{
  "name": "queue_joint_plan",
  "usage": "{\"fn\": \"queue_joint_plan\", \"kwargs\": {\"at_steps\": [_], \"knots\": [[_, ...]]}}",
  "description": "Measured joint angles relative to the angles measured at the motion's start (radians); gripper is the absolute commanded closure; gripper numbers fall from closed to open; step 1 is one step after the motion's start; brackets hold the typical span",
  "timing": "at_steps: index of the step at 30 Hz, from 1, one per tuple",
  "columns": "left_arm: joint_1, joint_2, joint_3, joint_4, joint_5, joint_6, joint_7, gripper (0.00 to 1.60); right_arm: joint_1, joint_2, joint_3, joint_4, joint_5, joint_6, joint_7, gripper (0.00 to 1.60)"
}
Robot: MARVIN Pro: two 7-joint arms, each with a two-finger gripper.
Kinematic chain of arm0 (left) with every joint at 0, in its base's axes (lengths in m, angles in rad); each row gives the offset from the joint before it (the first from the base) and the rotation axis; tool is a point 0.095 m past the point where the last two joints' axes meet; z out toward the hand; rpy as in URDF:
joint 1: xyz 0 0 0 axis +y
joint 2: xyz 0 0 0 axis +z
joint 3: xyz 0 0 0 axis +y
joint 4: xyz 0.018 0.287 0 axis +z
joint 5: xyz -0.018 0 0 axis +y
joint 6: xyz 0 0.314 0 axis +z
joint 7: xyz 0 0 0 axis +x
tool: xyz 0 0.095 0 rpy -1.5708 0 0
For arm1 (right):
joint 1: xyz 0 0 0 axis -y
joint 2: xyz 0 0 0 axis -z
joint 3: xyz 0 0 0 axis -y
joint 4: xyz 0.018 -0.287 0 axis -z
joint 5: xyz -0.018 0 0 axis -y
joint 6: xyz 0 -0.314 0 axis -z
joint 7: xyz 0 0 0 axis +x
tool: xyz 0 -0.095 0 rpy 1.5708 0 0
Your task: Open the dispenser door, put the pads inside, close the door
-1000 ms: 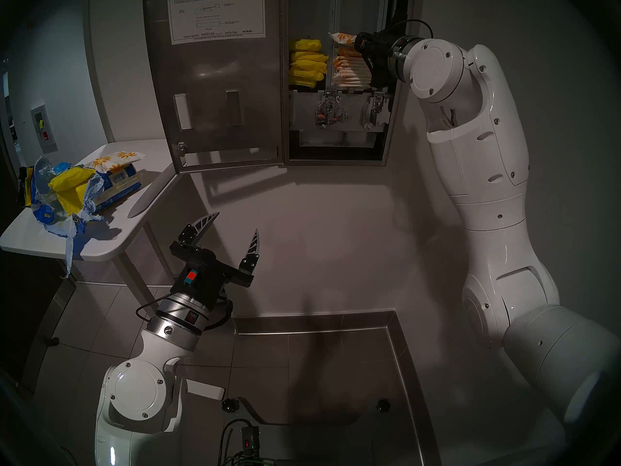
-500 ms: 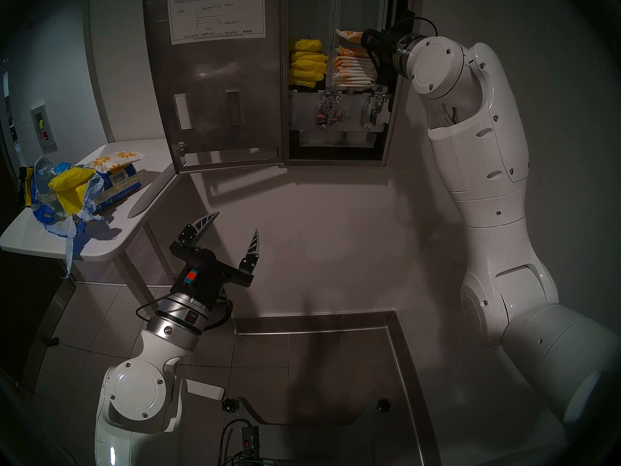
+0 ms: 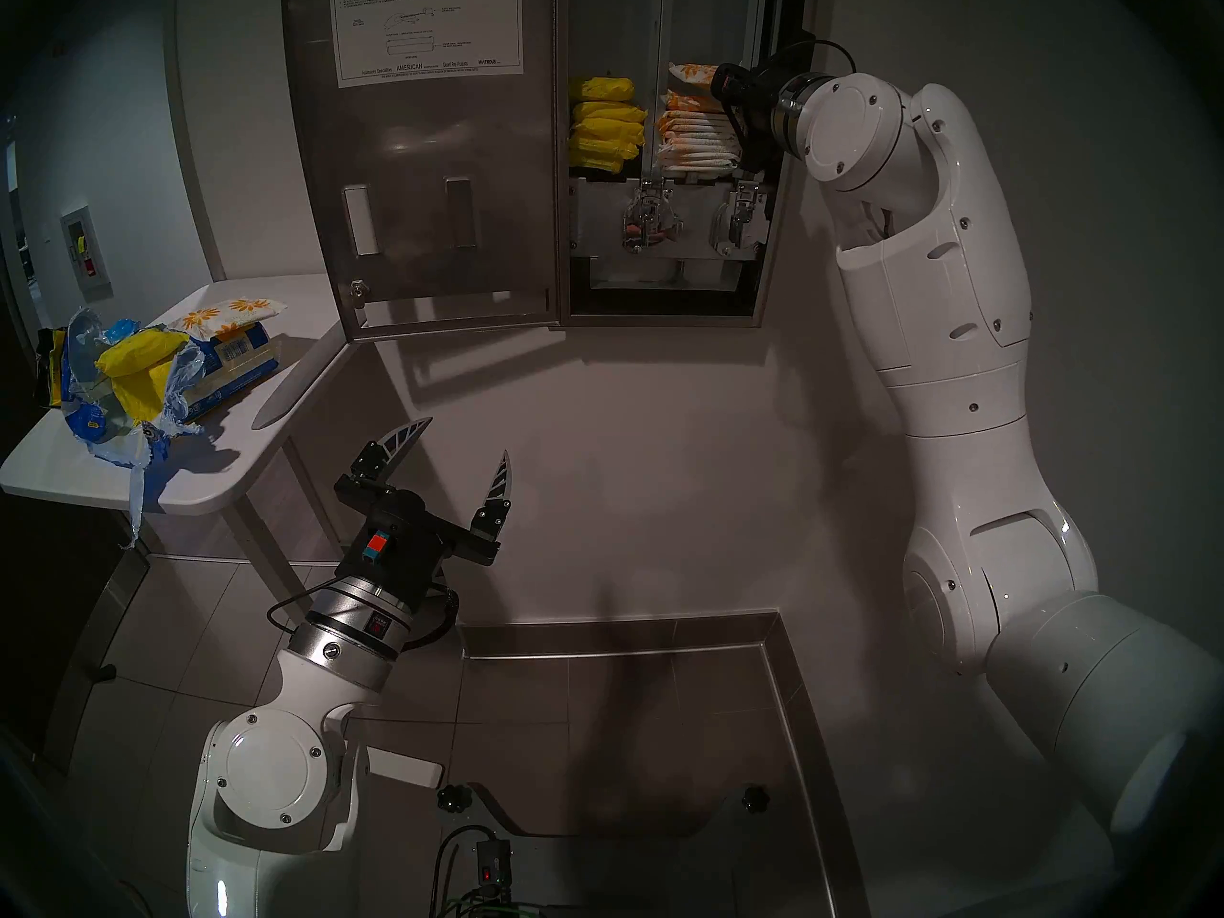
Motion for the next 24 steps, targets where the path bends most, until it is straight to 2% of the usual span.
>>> {"fn": "queue_joint_plan", "kwargs": {"at_steps": [24], "knots": [[0.000,0.000,0.000,0.000,0.000,0.000,0.000,0.00,0.094,-0.091,-0.007,0.192,-0.002,-0.028,-0.063,1.60]]}}
